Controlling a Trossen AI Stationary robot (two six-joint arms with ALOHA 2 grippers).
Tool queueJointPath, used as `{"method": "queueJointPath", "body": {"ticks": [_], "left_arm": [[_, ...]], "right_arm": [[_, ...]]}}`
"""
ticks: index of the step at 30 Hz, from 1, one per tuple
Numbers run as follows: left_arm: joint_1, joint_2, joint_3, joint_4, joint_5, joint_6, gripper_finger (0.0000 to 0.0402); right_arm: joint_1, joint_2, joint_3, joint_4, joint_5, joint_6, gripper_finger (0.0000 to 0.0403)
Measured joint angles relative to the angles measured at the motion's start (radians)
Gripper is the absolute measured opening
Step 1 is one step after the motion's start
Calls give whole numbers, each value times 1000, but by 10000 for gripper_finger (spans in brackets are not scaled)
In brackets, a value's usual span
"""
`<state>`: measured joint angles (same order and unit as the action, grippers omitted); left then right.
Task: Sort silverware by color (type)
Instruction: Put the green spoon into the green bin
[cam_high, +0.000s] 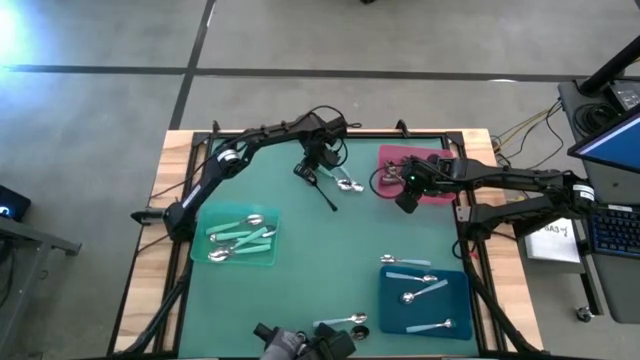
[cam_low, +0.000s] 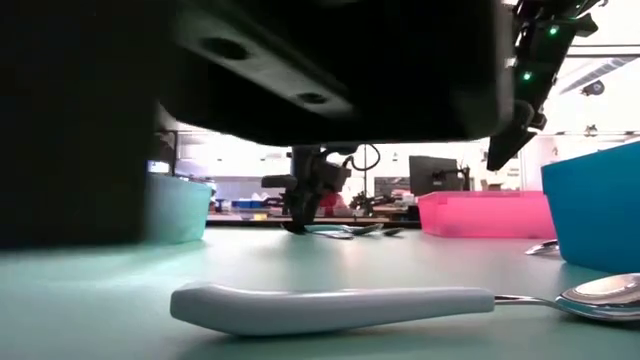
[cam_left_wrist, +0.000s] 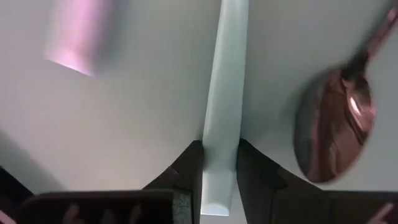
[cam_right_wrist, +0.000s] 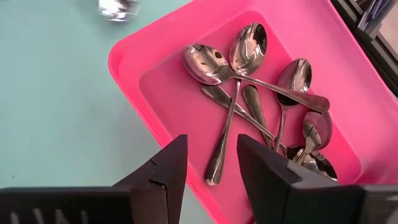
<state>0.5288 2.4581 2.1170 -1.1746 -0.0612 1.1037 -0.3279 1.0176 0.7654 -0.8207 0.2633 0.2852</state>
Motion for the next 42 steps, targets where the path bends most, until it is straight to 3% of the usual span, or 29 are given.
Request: {"method": "queueJointPath", "body": {"ticks": [8, 17, 26, 32, 37, 42], "left_arm": [[6, 1, 30, -54, 23, -189, 54], [6, -9, 239, -240, 131, -292, 54], [-20, -143, 114, -257, 183, -590, 54], [-78, -234, 12, -283, 182, -630, 54], [-143, -387, -165, -265, 176, -718, 54], [-204, -615, -446, -186, 176, -816, 54]], "right_arm": [[0, 0, 0, 0, 0, 2, 126], [0, 0, 0, 0, 0, 2, 126], [0, 0, 0, 2, 0, -9, 125], [0, 0, 0, 5, 0, -8, 121], [0, 0, 0, 34, 0, -8, 122], [0, 0, -1, 84, 0, -16, 125]]}}
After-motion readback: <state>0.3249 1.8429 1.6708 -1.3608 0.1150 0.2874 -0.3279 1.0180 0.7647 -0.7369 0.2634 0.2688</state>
